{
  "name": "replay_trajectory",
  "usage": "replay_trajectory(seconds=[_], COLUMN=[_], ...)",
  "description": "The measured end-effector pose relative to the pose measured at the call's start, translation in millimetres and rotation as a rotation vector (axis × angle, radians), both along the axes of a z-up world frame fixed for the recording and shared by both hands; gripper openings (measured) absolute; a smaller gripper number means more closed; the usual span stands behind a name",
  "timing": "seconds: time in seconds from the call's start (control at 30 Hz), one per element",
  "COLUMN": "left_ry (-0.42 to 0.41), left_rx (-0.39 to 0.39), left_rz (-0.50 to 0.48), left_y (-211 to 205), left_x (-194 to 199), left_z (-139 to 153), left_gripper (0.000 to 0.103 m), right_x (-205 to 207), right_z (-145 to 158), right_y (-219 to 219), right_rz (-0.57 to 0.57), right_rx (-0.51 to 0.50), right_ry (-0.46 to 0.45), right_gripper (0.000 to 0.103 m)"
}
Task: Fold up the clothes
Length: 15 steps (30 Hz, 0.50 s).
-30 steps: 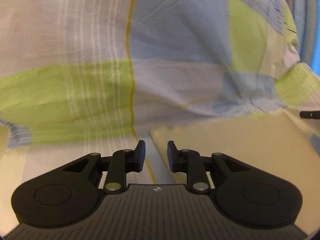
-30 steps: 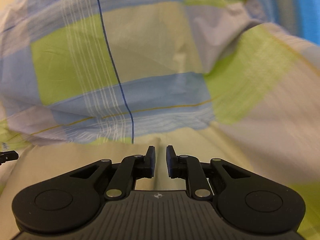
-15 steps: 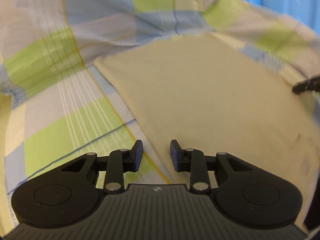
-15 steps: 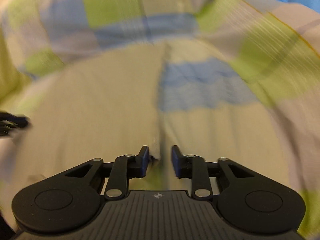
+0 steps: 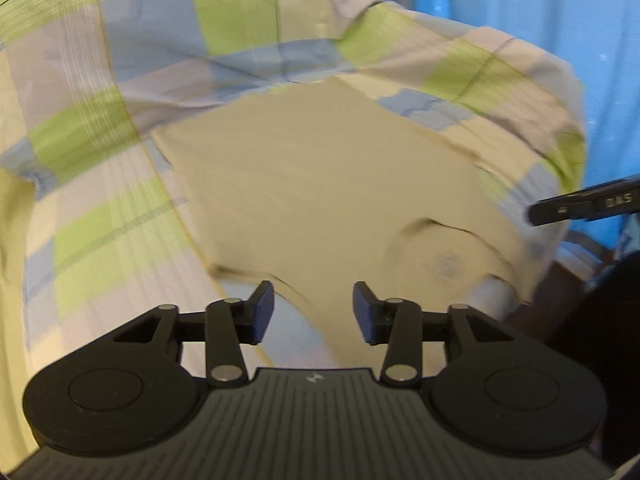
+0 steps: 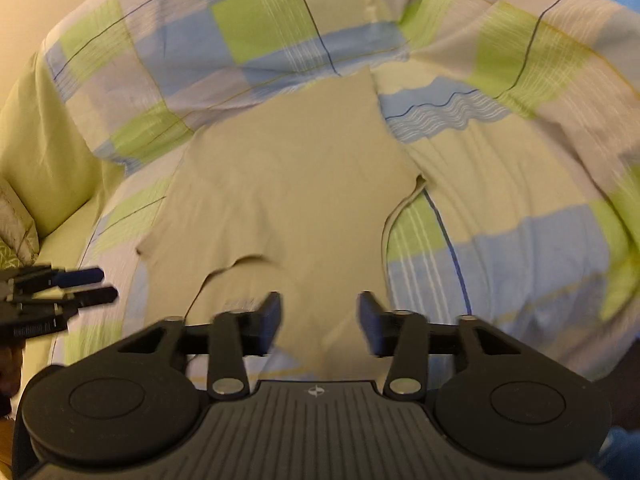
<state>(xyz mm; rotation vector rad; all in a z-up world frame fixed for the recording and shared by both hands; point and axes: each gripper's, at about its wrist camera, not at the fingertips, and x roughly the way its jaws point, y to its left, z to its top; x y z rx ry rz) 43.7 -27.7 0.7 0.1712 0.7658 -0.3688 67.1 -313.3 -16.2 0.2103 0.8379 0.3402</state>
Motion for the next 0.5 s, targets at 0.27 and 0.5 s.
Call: replay_trajectory(seconds=[0.27, 0.5], left_ry=[-0.027, -0.08], left_rx=[-0.06, -0.063], left_rz=[0.148, 0.244], left_y=[-4.0, 10.6], left_x=[-68.3, -85.7], left_z=[9.8, 33.7], left_gripper=[0.096, 0.102], right_x=[-51.8, -64.3], right_z=[39.5, 57.4], right_y=[-6.4, -1.3], right_rz=[-0.031, -0.045], right_rx=[-0.12, -0.117], right_ry=[-0.116, -0.123], right_gripper=[0.101, 0.101])
